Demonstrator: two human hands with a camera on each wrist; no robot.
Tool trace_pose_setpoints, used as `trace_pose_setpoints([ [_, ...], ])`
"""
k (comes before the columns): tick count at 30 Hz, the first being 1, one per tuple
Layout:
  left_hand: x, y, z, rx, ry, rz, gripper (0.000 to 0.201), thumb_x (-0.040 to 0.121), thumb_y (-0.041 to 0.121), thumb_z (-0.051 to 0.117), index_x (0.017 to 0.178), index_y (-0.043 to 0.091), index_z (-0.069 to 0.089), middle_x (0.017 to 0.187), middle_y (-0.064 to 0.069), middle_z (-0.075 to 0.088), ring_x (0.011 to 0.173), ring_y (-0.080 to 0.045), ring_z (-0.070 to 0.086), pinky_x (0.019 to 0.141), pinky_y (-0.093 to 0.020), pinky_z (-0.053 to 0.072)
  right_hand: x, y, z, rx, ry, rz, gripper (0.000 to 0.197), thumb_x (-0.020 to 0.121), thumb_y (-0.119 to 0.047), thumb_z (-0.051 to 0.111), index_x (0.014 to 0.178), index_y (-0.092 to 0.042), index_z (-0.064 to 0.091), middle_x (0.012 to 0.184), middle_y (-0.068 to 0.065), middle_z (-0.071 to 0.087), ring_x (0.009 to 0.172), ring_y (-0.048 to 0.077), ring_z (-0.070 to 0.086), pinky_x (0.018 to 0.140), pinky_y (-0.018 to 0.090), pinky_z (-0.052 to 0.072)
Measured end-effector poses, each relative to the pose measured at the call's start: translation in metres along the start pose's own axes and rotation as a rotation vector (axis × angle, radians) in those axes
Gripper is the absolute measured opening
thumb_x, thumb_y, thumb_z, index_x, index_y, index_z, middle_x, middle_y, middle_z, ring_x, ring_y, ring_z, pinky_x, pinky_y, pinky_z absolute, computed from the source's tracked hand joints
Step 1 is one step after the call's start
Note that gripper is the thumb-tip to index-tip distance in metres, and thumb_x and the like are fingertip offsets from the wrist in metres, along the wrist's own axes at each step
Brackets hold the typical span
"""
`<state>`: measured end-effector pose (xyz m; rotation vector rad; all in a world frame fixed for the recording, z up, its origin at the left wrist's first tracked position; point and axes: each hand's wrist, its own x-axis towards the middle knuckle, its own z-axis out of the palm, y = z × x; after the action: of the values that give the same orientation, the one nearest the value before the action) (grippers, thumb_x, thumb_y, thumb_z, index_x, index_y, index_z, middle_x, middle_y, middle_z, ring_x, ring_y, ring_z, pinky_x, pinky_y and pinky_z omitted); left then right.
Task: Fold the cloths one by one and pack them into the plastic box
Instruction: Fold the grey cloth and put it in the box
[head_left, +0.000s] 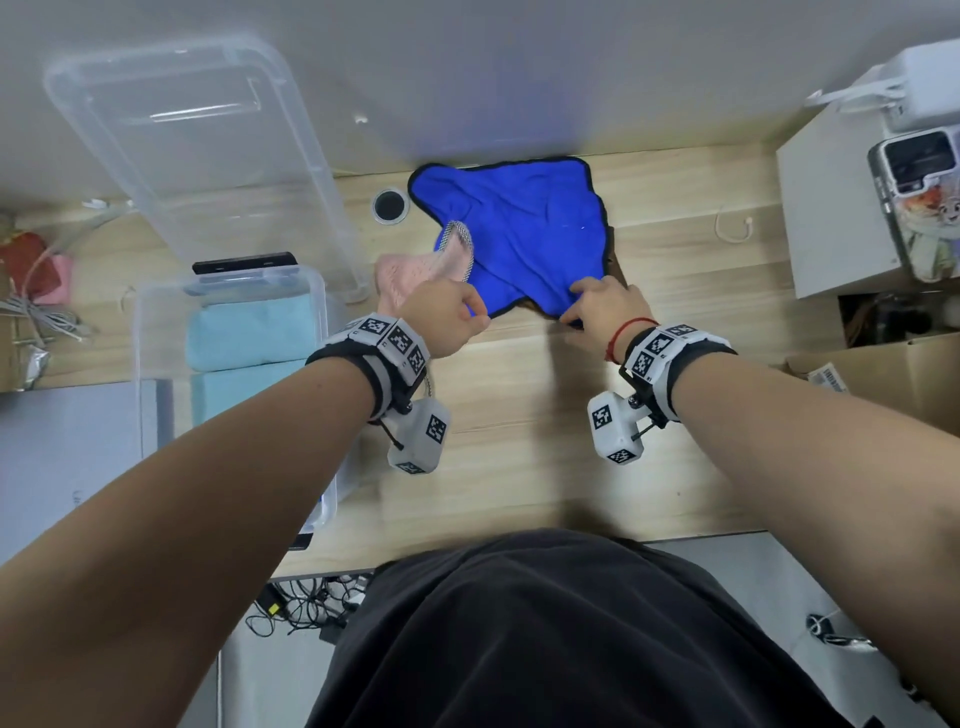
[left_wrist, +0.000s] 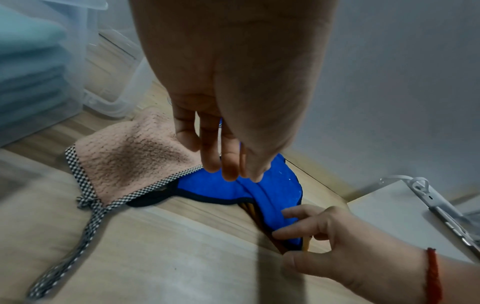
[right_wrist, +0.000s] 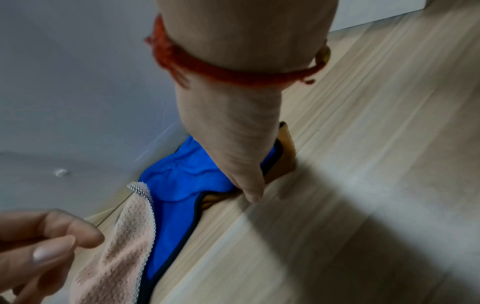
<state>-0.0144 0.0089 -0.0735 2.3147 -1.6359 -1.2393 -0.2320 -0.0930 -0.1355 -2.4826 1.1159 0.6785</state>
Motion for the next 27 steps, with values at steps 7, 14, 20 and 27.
trace_pose_setpoints([
  [7,-0.005,0.002,0.012,-0.045,-0.020,-0.003,0.015,0.086,0.034,0.068,0.094,0.022,0.063,0.078,0.010,0.062,0.079,-0.013,0.059,0.081,-0.034,0.051,-0.006,-0.007,-0.007,0.334,0.284,0.093,0.026,0.086,-0.015,0.057,0.105,-0.022,0.074,0.098,0.004,0.072,0.097,0.029,0.063,0.076,0.028,0.043],
  [14,-0.016,0.028,0.006,-0.106,0.188,0.125,0.068,0.073,0.035,0.081,0.133,0.019,0.052,0.120,-0.002,0.053,0.100,-0.013,0.052,0.093,-0.026,0.041,-0.026,-0.033,-0.068,0.970,0.385,0.004,0.026,0.068,-0.016,0.060,0.088,-0.024,0.045,0.063,-0.009,0.057,0.058,0.013,0.052,0.065,0.029,0.045],
  [20,-0.034,0.066,-0.017,-0.113,0.282,0.194,0.019,0.081,0.033,0.068,0.094,0.020,0.064,0.089,0.000,0.066,0.080,-0.018,0.061,0.078,-0.032,0.048,-0.049,-0.056,-0.134,1.145,0.470,-0.090,0.011,0.083,-0.016,0.051,0.084,-0.026,0.048,0.052,-0.013,0.043,0.043,0.004,0.035,0.051,0.026,0.031],
  [27,-0.079,0.070,-0.025,-0.256,0.371,0.116,0.027,0.070,0.029,0.036,0.069,0.052,0.051,0.078,0.016,0.062,0.085,-0.019,0.062,0.080,-0.044,0.053,-0.108,-0.070,-0.156,1.048,0.405,-0.231,0.048,0.071,-0.044,0.081,0.103,-0.018,0.057,0.066,0.006,0.054,0.057,0.016,0.045,0.058,0.027,0.039],
])
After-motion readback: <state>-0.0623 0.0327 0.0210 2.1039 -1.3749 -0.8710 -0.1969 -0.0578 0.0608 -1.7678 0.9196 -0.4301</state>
